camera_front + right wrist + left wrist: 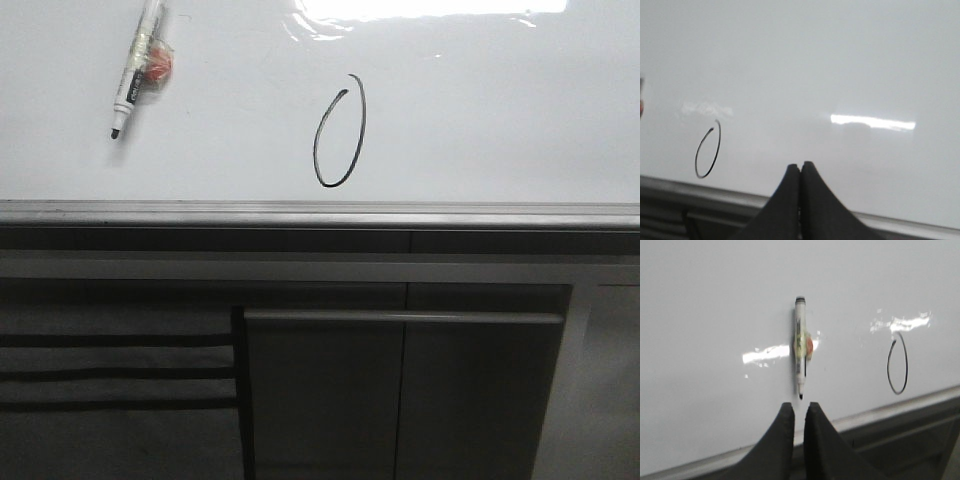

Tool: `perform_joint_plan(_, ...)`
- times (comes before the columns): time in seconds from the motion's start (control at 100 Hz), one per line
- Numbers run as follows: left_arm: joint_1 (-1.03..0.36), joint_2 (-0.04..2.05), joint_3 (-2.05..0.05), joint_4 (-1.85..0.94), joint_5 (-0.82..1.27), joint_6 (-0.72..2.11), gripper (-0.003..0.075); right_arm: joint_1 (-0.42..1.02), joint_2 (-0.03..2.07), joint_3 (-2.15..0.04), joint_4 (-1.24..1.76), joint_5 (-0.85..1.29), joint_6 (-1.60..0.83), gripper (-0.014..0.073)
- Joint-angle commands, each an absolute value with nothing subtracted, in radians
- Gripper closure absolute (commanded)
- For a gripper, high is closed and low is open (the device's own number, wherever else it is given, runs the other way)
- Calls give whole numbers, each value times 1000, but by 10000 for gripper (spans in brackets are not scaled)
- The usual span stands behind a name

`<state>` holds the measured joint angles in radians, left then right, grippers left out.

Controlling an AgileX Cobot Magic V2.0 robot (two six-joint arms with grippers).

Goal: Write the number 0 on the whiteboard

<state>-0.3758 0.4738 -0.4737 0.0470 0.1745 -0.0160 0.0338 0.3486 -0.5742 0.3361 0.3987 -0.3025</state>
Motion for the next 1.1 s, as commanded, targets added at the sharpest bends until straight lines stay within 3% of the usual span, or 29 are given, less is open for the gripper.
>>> perform_joint_plan(0.0, -376, 442, -433, 23, -47, -32, 741, 29, 326, -538, 340, 210, -296, 665)
perform_joint_plan(0.39, -376, 443, -240, 34, -65, -27, 741, 29, 318, -405, 340, 217, -296, 665)
perform_joint_plan(0.71, -200, 86, -44, 63, -65, -15, 741, 29, 318, -401, 340, 220, -296, 665)
perform_joint_plan(0.92, -140, -37, 20, 0, -30, -15, 741, 29, 318, -401, 340, 220, -296, 665)
perform_joint_plan(1.09, -150, -13, 20, 0, -47, -15, 741, 29, 318, -401, 340, 223, -296, 665)
